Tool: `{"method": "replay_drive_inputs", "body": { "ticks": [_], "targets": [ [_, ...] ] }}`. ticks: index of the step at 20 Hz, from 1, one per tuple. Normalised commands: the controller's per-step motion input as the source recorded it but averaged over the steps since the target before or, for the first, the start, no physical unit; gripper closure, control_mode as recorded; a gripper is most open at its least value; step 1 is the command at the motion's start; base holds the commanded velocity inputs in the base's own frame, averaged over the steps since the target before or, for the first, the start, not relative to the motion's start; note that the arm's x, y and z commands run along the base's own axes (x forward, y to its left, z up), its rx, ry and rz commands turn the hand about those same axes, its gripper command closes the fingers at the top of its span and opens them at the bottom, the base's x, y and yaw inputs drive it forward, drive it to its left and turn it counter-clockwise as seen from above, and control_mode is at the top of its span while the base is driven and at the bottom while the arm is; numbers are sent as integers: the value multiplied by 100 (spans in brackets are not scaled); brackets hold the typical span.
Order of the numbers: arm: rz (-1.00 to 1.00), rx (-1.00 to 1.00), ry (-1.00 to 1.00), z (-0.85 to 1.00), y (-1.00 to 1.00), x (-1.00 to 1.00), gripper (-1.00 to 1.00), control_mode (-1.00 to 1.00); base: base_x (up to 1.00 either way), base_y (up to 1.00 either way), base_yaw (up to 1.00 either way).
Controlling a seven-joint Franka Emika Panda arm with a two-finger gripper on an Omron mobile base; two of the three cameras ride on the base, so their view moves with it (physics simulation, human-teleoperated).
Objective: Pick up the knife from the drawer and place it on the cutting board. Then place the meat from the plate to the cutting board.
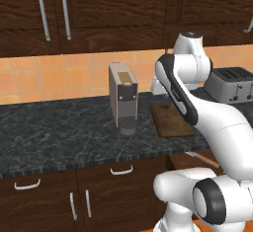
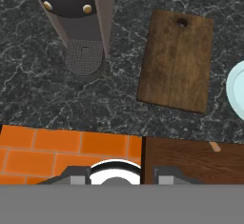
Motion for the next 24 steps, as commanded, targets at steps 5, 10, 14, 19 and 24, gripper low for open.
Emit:
{"method": "replay_drive_inputs", "body": {
  "ticks": [5,10,14,19,24],
  "targets": [
    [0,0,0,-16,0,-14,-100,-100,0,0,0],
    [-3,0,0,-18,-1,-43,-100,-100,0,0,0],
    [-23,0,0,-18,-4,-29,-100,-100,0,0,0],
    [-15,0,2,-2,0,3,-100,-100,0,0,0],
    [-7,0,2,0,0,0,-100,-100,0,0,0]
  ]
}}
